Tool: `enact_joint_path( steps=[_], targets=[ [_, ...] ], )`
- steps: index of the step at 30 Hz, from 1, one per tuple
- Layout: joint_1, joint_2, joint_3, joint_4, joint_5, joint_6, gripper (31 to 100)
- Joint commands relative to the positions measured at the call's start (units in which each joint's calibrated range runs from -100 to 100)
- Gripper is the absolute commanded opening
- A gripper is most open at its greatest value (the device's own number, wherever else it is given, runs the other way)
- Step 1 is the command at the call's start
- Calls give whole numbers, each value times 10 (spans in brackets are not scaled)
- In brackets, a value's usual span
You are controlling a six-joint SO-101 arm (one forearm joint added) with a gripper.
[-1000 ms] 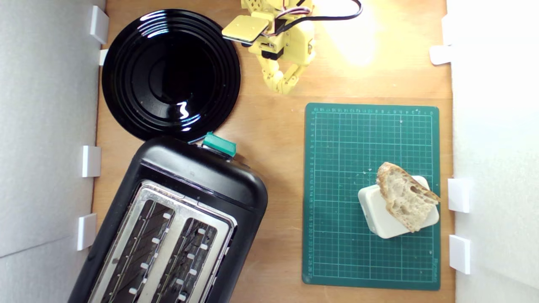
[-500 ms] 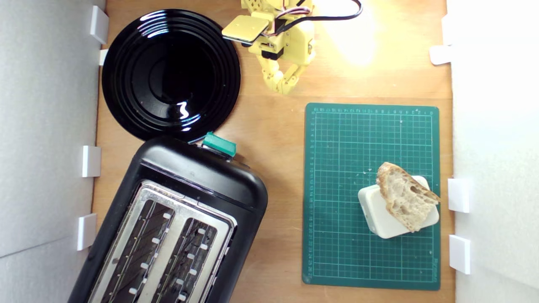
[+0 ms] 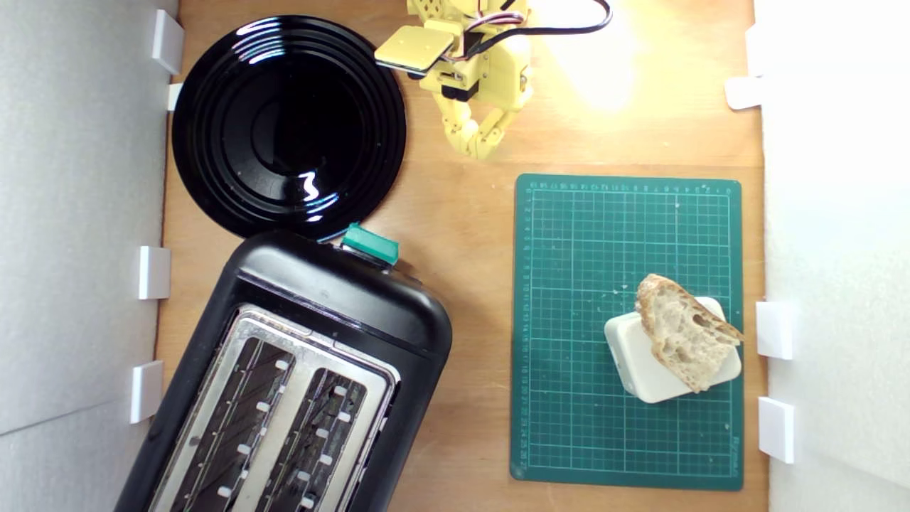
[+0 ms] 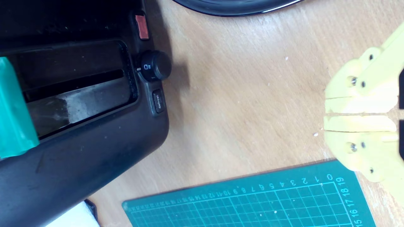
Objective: Pick bread and place in toaster
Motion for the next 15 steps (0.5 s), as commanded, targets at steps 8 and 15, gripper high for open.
enact_joint_path(
  steps=[8, 15],
  targets=[
    [-2, -1, 4, 0, 5, -1, 327],
    [-4, -1, 4, 7, 5, 2, 328]
  ],
)
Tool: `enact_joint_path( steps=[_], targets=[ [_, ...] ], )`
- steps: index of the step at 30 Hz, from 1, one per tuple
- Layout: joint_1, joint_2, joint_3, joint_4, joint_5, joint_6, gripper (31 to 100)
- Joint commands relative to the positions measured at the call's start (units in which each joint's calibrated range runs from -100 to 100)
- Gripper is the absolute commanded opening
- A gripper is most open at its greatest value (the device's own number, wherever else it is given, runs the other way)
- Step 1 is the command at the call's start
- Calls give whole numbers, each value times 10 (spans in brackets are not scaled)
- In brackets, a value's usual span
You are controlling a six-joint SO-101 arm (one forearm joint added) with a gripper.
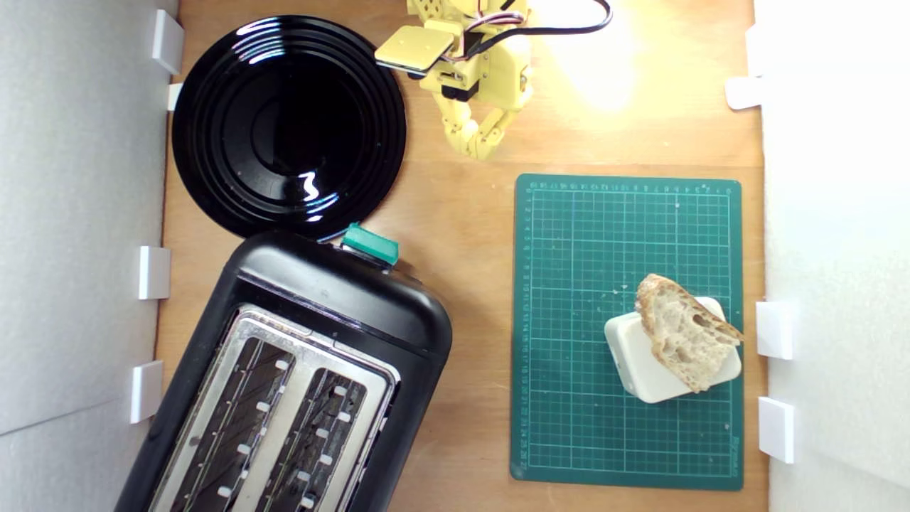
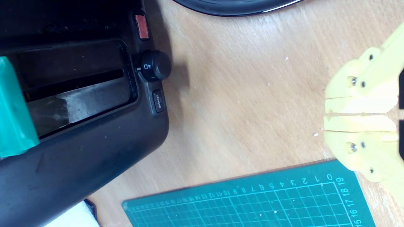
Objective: Pick bread and place in toaster
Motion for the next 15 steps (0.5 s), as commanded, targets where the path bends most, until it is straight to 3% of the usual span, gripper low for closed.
enact_joint_path(
  steps=[1, 15],
  targets=[
    [1, -1, 4, 8, 5, 2, 328],
    [1, -1, 3, 7, 5, 2, 328]
  ],
)
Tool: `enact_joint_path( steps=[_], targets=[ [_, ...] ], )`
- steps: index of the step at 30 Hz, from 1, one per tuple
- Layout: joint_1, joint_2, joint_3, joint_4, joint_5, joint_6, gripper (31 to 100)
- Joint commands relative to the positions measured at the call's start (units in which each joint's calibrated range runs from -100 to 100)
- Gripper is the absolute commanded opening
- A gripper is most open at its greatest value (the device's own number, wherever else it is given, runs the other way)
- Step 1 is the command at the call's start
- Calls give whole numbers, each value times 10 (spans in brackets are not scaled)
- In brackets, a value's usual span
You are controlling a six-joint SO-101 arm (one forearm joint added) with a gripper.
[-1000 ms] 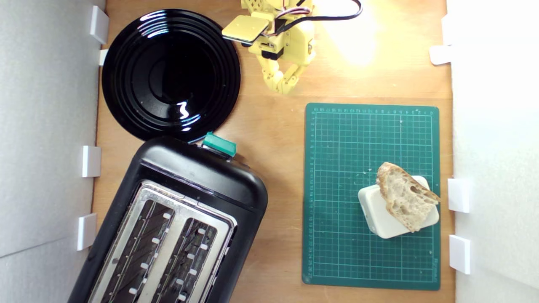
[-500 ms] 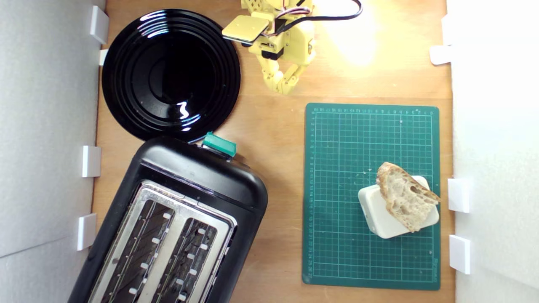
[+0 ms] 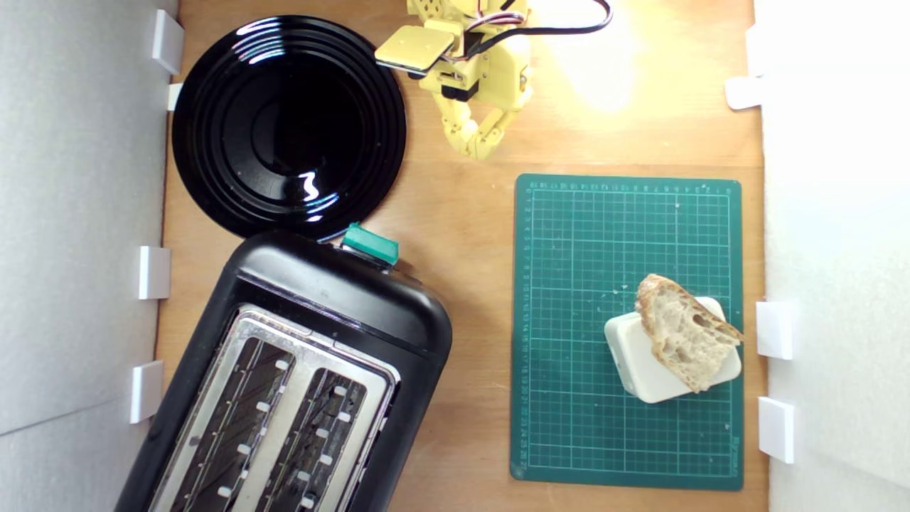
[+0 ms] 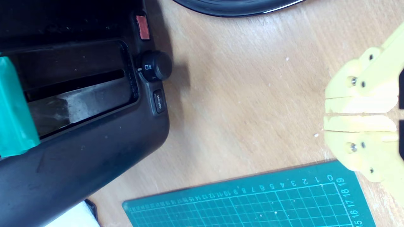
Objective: Pick bread and place in toaster
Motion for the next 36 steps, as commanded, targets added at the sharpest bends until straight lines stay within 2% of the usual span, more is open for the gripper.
enact_joint_path(
  steps=[1, 14, 20, 25, 32, 36],
  targets=[
    [1, -1, 3, 2, 5, 1, 327],
    [2, 7, -8, -2, 4, -2, 335],
    [2, 69, -25, -31, -19, -18, 335],
    [3, 89, -28, -31, -64, -18, 335],
    [0, 120, -114, -36, -71, -21, 335],
    [-1, 200, -192, -77, -77, -24, 335]
  ],
)
